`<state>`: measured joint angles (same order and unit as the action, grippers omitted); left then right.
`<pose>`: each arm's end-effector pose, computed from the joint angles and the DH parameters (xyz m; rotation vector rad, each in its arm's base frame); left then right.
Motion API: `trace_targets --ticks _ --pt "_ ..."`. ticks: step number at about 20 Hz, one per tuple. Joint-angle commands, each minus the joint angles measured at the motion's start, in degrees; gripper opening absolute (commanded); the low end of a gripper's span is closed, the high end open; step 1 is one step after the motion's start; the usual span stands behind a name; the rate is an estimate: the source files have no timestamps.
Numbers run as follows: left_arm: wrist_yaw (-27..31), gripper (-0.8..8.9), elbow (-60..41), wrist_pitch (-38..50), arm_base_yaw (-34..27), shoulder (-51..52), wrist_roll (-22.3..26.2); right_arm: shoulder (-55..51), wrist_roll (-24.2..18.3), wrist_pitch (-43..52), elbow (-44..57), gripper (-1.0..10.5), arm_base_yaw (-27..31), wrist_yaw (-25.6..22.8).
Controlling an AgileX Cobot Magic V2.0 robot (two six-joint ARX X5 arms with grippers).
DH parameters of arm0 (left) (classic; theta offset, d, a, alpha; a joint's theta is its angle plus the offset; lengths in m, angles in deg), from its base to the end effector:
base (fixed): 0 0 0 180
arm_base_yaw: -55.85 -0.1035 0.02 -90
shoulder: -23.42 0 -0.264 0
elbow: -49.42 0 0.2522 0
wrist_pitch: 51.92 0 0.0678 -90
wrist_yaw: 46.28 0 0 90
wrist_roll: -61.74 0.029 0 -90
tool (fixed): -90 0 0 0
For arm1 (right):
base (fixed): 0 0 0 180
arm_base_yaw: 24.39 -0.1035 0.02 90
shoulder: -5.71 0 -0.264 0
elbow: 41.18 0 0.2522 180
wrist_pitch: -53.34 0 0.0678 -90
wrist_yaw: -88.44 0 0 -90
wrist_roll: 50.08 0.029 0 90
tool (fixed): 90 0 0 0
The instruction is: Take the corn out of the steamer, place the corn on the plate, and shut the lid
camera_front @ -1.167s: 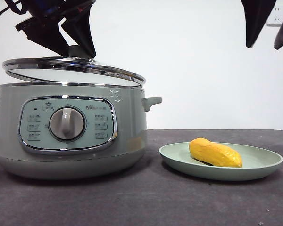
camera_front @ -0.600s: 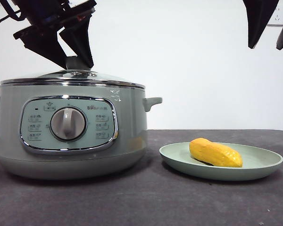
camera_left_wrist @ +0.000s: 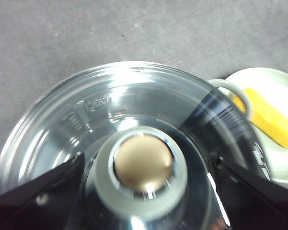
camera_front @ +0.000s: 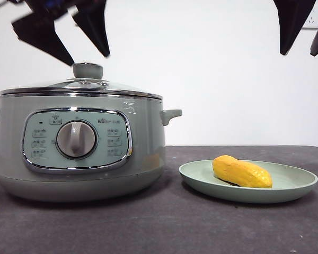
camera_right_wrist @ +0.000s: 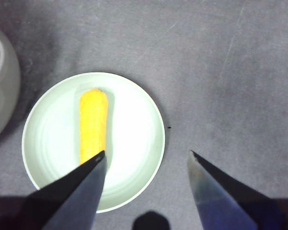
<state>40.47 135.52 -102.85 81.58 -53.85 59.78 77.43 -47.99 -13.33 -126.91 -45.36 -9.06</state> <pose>0.2541 -0.1243 0.3349 0.1127 0.7360 -0.4699 0.2259 0.0825 0.3385 -0.1926 0.8961 0.2018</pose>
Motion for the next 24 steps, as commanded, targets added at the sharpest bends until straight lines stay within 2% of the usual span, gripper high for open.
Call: trace_targets --ticks 1,3,4,5,8,10,15,20,22,24 --pt "-0.11 4.09 0.37 -4.04 0.22 4.39 0.50 -1.57 -0.72 0.07 0.24 2.7 -0.04 0.09" --pt "0.09 1.71 0.37 -8.57 0.20 8.41 2.05 -3.69 -0.68 0.11 0.26 1.5 -0.11 0.17" --pt "0.22 -0.06 0.35 -10.40 0.20 10.78 3.34 -5.35 -0.68 0.17 0.31 0.8 -0.15 1.01" --pt "0.22 -0.06 0.35 -11.15 0.20 12.98 3.74 -7.13 -0.68 0.92 0.55 0.3 -0.17 2.75" --pt "0.33 -0.08 0.31 -10.05 0.98 19.91 4.20 -14.60 -0.63 7.58 4.55 0.2 -0.26 7.80" --pt "0.79 -0.08 -1.07 -7.85 2.03 24.79 4.15 -20.52 -0.50 12.85 9.75 0.2 -1.05 7.54" --pt "9.22 -0.08 -15.26 -1.55 3.23 39.89 3.65 -34.82 0.11 24.13 26.01 0.2 -2.10 7.54" --pt "9.33 -0.08 -29.57 3.04 3.23 51.84 3.28 -43.19 4.07 31.80 37.35 0.2 -2.10 7.54" --pt "9.35 -0.08 -32.63 3.28 3.21 53.75 2.93 -43.87 6.25 31.50 39.43 0.3 -2.08 6.93" --pt "9.46 -0.04 -33.44 1.40 3.17 53.83 0.15 -43.08 8.92 30.05 39.60 0.3 -2.03 4.39"
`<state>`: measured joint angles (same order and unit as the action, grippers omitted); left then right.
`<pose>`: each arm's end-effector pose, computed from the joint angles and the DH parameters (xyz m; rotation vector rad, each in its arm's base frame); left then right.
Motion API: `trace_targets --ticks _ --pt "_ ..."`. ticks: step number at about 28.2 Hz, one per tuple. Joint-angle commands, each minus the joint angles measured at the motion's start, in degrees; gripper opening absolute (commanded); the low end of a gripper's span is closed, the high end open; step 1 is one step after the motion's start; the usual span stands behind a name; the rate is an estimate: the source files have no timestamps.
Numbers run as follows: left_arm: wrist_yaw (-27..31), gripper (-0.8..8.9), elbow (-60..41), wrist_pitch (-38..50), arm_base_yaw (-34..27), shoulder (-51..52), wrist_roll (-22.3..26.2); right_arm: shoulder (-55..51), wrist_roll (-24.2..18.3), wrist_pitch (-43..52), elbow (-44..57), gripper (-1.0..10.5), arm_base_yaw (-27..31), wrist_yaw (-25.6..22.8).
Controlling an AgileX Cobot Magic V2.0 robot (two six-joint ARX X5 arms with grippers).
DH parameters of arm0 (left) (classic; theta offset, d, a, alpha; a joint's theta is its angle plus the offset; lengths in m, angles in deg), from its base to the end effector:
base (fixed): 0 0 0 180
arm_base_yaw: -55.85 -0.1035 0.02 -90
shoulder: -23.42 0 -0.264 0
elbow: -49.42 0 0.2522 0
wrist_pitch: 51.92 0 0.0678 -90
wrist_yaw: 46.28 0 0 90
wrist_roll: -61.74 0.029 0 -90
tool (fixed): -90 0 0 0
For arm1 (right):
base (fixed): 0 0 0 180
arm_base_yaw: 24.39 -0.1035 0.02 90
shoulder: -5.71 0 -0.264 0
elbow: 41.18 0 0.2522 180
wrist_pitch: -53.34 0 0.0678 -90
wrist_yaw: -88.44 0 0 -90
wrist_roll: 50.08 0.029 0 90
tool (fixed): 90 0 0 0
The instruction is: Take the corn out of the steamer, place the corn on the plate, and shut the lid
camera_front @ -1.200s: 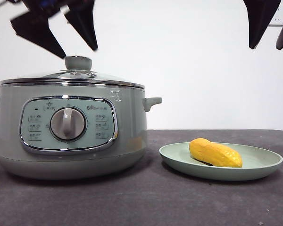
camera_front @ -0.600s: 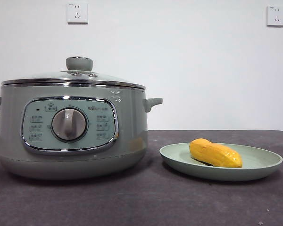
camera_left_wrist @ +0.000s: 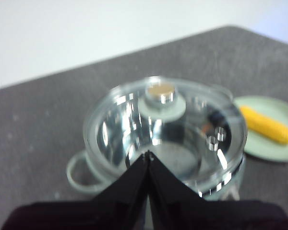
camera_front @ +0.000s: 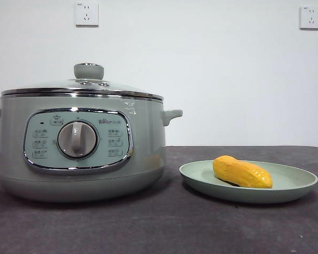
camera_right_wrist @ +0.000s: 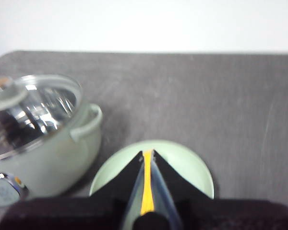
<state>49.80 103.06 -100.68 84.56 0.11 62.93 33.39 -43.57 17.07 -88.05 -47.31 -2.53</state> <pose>0.0777 -0.0391 0.3048 0.1171 0.3049 -0.3948 0.1079 0.0451 0.2806 0.0494 0.3145 0.3629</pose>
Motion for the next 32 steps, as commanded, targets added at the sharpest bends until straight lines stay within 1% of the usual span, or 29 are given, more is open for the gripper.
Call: trace_targets --ticks 1,2,4,8,17,18,20,22,23,25,27,28,30,32 --pt "0.04 -0.03 -0.98 -2.19 0.20 -0.26 -4.63 1.49 4.85 -0.74 0.74 0.3 -0.07 -3.89" --pt "-0.13 -0.04 -0.98 -3.41 0.20 -0.70 -4.66 1.75 4.76 -0.92 0.74 0.3 -0.07 -5.53" --pt "-0.26 -0.04 -0.98 -5.46 0.22 -1.16 -4.63 2.47 4.76 -1.29 0.72 0.3 -0.09 -6.64" --pt "-0.26 -0.04 -0.98 -7.56 0.20 -1.77 -4.61 2.86 4.76 -2.36 0.72 0.3 -0.07 -6.73" --pt "-0.13 -0.04 -0.98 -7.30 0.20 -2.14 -4.61 2.97 4.76 -3.50 0.72 0.3 -0.09 -6.75" --pt "-0.11 -0.04 -0.98 -7.37 0.20 -2.14 -4.02 2.97 4.76 -3.50 0.72 0.3 -0.09 -6.73" --pt "1.22 -0.04 -1.01 -6.03 -0.50 -0.42 0.87 2.97 4.76 -3.50 0.72 0.3 -0.07 -6.73" --pt "0.98 -0.04 -1.31 -1.01 -3.80 1.99 5.09 2.97 4.76 -3.54 0.72 0.3 -0.09 -6.73" --pt "0.92 -0.04 -1.97 2.73 -5.99 3.13 5.81 2.97 4.76 -3.61 0.72 0.3 -0.07 -6.75" --pt "0.94 -0.03 -5.75 12.07 -11.85 5.57 5.95 2.97 4.76 -3.58 0.72 0.3 -0.09 -6.75" --pt "0.33 -0.04 -11.61 18.32 -17.00 8.24 5.90 2.97 4.76 -3.61 0.72 0.3 -0.09 -6.69" --pt "-1.88 -0.03 -14.97 20.35 -19.23 9.75 5.88 2.97 4.76 -3.61 0.72 0.3 -0.09 -6.69" --pt "-5.22 -0.03 -19.39 21.88 -21.86 11.85 5.66 2.97 4.76 -3.61 0.72 0.3 -0.07 -6.78" --pt "-6.82 -0.04 -23.58 23.10 -23.93 13.77 5.07 2.97 4.76 -3.61 0.72 0.3 -0.07 -6.78"
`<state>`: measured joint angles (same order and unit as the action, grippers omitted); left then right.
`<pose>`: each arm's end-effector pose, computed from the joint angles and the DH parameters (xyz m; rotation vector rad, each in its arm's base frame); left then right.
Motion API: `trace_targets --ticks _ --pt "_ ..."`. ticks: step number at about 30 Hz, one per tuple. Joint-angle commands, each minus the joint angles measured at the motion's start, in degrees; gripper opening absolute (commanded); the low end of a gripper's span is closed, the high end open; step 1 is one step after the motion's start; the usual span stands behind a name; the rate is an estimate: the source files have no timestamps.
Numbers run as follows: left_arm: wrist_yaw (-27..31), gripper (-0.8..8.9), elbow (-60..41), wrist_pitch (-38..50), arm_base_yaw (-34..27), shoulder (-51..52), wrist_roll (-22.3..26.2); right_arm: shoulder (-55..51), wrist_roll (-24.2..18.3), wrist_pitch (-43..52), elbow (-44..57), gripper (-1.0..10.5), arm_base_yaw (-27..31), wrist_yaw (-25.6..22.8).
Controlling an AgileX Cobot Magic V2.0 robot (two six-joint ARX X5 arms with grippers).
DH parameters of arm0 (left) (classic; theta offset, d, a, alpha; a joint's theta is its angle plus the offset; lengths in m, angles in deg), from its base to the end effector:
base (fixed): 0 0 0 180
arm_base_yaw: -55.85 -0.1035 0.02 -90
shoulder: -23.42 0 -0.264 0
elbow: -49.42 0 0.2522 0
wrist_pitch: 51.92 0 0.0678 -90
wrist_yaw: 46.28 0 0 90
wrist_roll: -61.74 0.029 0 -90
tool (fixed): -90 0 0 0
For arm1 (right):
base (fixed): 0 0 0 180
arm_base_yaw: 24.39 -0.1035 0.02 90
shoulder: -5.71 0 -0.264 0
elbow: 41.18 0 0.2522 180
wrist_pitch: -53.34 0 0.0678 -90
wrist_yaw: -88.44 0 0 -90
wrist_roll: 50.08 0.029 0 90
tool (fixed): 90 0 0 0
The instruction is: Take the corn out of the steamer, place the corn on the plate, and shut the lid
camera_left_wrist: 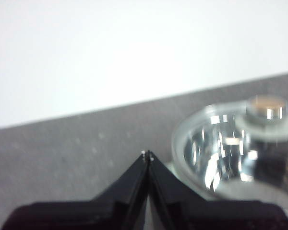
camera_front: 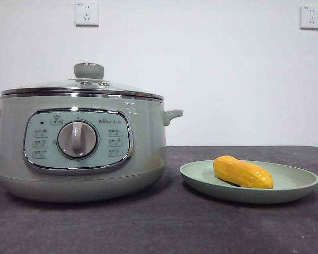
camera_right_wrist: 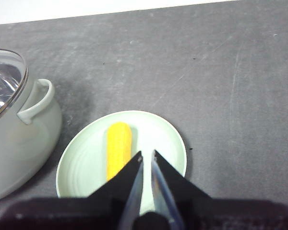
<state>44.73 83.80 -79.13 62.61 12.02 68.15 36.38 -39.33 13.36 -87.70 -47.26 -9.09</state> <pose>0.0894 -0.0101 0.2470 0.1167 0.0680 -0.1043 0.1154 0.0446 0.2676 0.0732 0.4304 0.2243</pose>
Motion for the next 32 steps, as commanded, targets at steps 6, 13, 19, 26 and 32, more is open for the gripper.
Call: trace_targets --ticks 6,13,19,26,32 --pt "-1.20 -0.03 -14.03 2.08 -5.31 6.78 -3.15 -0.02 0.52 0.11 0.37 0.3 -0.13 -0.24" --pt "-1.11 -0.03 -19.98 1.84 -7.17 11.34 -5.90 -0.02 0.52 0.11 0.37 0.3 -0.11 -0.22" --pt "-1.11 -0.03 -20.17 2.27 -7.26 11.30 -7.32 -0.02 0.52 0.02 0.37 0.3 -0.13 -0.22" --pt "-1.11 -0.03 -20.17 2.27 -7.26 11.28 -7.32 -0.02 0.52 0.04 0.37 0.3 -0.13 -0.22" --pt "-1.11 -0.04 -20.17 2.27 -7.26 11.28 -7.32 -0.02 0.52 0.04 0.37 0.3 -0.13 -0.22"
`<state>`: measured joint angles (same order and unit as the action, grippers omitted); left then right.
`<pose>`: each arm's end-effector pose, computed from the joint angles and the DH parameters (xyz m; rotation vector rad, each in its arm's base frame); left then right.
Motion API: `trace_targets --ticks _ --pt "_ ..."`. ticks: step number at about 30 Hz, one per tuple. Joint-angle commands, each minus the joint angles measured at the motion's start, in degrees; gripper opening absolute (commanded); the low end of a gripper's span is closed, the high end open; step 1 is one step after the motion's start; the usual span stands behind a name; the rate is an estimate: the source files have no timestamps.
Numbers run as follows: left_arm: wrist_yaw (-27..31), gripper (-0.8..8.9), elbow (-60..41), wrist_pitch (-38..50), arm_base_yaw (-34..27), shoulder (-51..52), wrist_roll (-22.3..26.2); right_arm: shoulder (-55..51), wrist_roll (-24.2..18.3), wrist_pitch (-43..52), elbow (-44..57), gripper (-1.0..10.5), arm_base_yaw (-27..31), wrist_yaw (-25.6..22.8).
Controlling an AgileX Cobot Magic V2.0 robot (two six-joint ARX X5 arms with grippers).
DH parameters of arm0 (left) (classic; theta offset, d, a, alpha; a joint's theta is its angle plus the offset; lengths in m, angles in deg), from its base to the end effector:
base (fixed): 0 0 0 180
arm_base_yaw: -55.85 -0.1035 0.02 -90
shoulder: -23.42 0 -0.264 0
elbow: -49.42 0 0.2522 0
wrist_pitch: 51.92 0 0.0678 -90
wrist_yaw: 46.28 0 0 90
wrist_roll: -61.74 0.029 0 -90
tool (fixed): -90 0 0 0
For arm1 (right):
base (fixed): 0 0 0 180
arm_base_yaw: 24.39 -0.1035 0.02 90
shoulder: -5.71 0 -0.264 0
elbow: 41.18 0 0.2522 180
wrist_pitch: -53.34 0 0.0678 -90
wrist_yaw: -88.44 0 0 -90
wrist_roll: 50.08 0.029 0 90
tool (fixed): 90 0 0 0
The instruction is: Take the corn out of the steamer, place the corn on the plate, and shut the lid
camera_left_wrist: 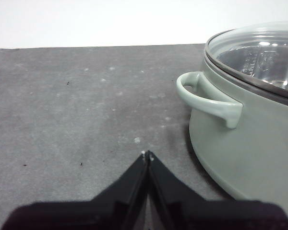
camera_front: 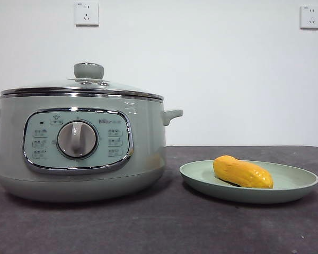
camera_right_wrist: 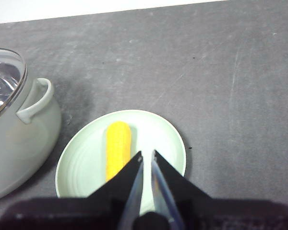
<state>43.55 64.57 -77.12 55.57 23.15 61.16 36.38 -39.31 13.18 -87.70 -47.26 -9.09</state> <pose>0.0950 0.0004 0.1522 -0.0108 0.1801 0.0028 0.1153 0.0445 0.2673 0.0727 0.4335 0.2239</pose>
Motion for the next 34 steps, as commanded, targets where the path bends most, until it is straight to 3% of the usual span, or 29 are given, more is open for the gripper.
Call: trace_targets --ticks 1,14,21,26,29,34 --pt "0.07 -0.03 -0.94 0.26 -0.22 0.15 -0.33 -0.02 0.50 0.22 0.37 0.3 -0.13 -0.22" --pt "0.07 -0.03 -0.94 0.26 -0.22 0.15 -0.33 -0.02 0.15 0.22 0.37 0.3 -0.13 -0.24" --pt "0.07 -0.03 -0.94 0.26 -0.22 0.15 -0.33 -1.44 -9.84 0.55 0.55 0.3 0.46 0.11" --pt "0.07 -0.03 -0.94 0.26 -0.22 0.15 -0.33 -4.81 -15.91 6.23 3.96 0.3 5.64 5.90" --pt "0.07 -0.03 -0.94 0.26 -0.22 0.15 -0.33 -8.17 -16.24 11.74 8.35 0.3 9.64 10.34" --pt "0.09 -0.03 -0.94 0.26 -0.22 0.15 -0.33 -14.64 -15.10 19.43 17.57 0.3 13.92 10.60"
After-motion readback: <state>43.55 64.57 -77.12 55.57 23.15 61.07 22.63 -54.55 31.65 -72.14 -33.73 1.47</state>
